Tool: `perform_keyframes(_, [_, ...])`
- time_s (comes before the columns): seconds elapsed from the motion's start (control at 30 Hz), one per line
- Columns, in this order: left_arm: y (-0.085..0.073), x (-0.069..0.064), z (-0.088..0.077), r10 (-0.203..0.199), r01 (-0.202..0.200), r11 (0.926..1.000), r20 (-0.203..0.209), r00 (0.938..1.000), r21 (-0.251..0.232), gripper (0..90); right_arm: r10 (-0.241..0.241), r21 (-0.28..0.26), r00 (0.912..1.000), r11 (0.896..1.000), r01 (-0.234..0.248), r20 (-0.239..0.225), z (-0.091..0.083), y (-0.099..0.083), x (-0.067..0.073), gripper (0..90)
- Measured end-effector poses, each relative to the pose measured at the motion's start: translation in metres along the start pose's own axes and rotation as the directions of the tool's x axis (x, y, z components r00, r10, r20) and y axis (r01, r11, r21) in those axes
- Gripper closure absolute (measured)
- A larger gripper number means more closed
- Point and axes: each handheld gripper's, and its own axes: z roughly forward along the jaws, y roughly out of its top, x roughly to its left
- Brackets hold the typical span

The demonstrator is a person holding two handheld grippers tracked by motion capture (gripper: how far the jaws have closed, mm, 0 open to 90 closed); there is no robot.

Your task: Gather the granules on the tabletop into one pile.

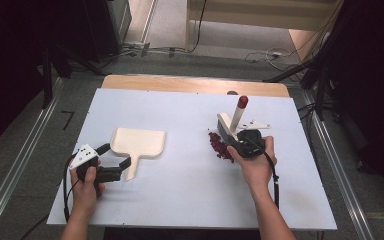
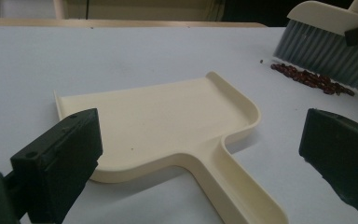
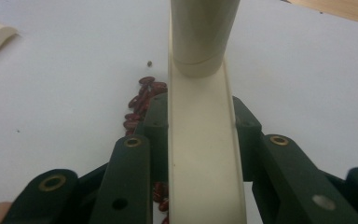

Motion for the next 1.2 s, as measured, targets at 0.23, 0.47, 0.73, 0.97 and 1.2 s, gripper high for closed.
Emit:
perform_keyframes(0.23, [0.000, 0.000, 0.000, -0.006, 0.006, 1.0000, -0.007, 1.0000, -0.004, 0.0, 0.020, -0.032, 0.9993, 0.999, -0.021, -0.031, -0.014, -0.005, -0.018, 64.9])
perform_keyframes(0.47, [0.000, -0.001, 0.002, 0.009, -0.008, 0.9999, -0.027, 0.9996, 0.010, 0.0, 0.017, -0.130, 0.9950, 0.991, -0.029, -0.099, -0.037, -0.018, -0.038, 64.9])
perform_keyframes(0.73, [0.004, -0.007, 0.006, 0.081, -0.077, 0.9945, -0.044, 0.9958, 0.070, 0.0, 0.051, -0.206, 0.9908, 0.976, -0.077, -0.126, -0.052, -0.035, -0.065, 64.9])
perform_keyframes(0.97, [0.015, -0.012, -0.003, 0.035, -0.031, 0.9984, -0.083, 0.9959, 0.048, 0.3, 0.058, -0.241, 0.9926, 0.967, -0.083, -0.106, -0.064, -0.049, -0.080, 64.9])
perform_keyframes(1.2, [0.032, -0.029, -0.010, 0.035, -0.026, 0.9979, -0.154, 0.9874, 0.059, 2.0, 0.077, -0.262, 0.9894, 0.959, -0.108, -0.123, -0.070, -0.055, -0.093, 64.9])
